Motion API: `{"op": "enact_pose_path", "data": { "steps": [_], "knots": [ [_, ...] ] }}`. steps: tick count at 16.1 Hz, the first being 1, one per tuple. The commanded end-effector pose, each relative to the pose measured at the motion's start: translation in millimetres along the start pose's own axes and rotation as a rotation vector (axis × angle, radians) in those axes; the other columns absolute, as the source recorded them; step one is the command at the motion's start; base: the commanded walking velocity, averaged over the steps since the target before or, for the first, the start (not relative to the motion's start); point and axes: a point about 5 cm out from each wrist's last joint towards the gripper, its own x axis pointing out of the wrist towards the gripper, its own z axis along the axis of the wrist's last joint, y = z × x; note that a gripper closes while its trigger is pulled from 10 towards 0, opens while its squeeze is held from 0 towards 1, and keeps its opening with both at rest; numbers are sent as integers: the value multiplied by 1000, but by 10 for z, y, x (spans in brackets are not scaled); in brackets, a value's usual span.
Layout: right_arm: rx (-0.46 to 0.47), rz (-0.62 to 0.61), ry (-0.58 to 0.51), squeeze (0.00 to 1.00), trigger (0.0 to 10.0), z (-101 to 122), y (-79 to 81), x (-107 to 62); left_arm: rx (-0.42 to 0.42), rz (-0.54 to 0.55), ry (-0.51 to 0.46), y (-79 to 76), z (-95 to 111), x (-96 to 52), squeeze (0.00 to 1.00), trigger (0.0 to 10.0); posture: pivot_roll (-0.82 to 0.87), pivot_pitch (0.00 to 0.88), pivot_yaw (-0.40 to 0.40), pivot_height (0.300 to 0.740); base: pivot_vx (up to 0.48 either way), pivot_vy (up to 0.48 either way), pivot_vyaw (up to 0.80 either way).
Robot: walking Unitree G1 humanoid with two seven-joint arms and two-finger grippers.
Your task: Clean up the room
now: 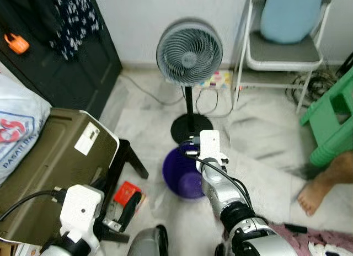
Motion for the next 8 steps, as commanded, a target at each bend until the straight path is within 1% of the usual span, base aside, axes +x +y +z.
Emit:
{"op": "enact_pose_path", "data": {
  "steps": [1, 3, 5, 7, 8],
  "knots": [
    [-3, 35, -17, 0, 10000, 158, 243, 18, 16, 25, 25, 18, 24, -82, 0, 10000, 179, 246, 141, 740, 0, 0, 0],
    [-20, 17, -7, 0, 10000, 204, 208, 70, 4, 43, 49, 31, 15, -136, 0, 10000, 186, 257, 139, 740, 0, 0, 0],
    [-41, 24, -11, 0, 10000, 266, 235, 100, 0, 57, 59, 41, 32, -163, 0, 10000, 190, 261, 141, 740, 0, 0, 0],
    [-12, 64, -32, 0, 10000, 414, 370, 115, -6, 65, 62, 47, 34, -158, 0, 10000, 189, 263, 139, 740, 0, 0, 0],
    [0, 80, -34, 0, 10000, 449, 419, 113, -5, 67, 61, 46, 39, -155, 0, 10000, 192, 262, 141, 740, 0, 0, 0]
  ]
}}
